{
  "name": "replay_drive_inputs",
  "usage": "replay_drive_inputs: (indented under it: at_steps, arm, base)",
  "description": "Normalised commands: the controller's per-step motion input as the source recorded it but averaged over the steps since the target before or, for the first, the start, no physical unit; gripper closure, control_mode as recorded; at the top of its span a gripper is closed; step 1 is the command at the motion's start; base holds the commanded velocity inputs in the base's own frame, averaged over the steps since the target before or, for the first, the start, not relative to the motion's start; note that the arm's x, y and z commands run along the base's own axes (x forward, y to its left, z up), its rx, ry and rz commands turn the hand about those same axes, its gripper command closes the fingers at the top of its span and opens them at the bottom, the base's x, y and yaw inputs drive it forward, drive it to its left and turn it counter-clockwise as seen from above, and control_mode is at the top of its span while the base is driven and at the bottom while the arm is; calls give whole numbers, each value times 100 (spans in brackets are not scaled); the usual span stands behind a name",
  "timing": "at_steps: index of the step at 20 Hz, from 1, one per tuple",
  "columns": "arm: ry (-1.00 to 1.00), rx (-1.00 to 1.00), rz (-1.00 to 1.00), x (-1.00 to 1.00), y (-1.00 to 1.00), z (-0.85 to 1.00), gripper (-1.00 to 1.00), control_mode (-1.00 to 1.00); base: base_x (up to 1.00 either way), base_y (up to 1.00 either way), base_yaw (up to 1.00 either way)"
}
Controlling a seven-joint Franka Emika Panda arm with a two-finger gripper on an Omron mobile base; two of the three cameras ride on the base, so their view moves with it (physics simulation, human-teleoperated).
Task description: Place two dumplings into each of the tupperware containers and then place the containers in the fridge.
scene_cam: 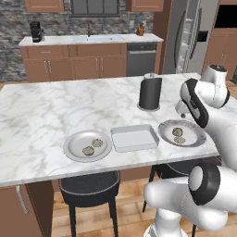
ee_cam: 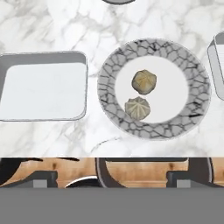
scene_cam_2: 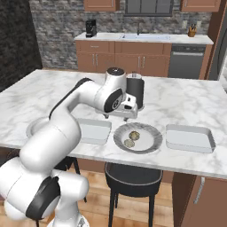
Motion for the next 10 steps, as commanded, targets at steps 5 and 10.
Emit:
replay_drive_inputs:
  at_steps: [5,10]
  arm:
    - [0,-7,0,34,-32,-65,-100,-100]
    - [0,-6,-1,26,-17,-76,-100,-100]
  base:
    - [0,0,0]
    - [0,0,0]
